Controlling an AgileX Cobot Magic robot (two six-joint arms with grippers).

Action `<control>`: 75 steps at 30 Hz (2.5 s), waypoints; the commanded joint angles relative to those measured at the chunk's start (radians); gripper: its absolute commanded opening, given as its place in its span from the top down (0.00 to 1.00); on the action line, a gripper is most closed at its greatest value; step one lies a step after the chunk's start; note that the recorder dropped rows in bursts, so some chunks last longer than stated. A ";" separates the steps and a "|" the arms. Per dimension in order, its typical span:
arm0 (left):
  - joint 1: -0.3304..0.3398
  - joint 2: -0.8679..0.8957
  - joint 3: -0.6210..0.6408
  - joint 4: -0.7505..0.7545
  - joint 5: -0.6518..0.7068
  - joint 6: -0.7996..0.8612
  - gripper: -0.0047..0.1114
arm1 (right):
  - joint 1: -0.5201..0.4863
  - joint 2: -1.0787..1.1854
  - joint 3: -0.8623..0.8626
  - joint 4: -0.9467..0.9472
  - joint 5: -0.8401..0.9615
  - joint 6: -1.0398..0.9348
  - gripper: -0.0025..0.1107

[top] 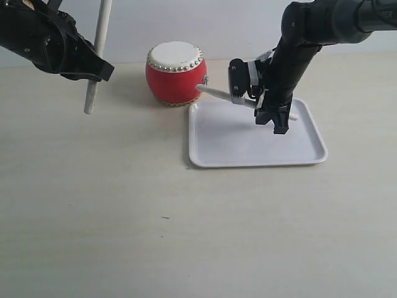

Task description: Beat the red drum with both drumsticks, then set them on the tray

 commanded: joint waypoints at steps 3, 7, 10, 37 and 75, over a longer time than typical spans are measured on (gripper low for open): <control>0.002 -0.006 0.001 -0.018 -0.011 -0.001 0.96 | -0.017 0.013 0.002 0.071 -0.006 -0.036 0.98; 0.002 -0.006 0.001 -0.018 -0.011 -0.001 0.96 | -0.017 0.034 0.002 0.075 -0.006 -0.036 0.98; 0.002 -0.006 0.001 -0.018 -0.011 -0.001 0.96 | -0.017 0.038 0.002 0.075 -0.006 -0.036 0.98; 0.002 -0.004 0.001 -0.026 -0.019 -0.001 0.96 | -0.017 0.078 0.002 0.297 -0.038 -0.131 0.98; 0.002 -0.003 0.001 -0.040 -0.024 -0.001 0.96 | -0.015 0.021 0.002 -0.113 -0.003 0.150 0.96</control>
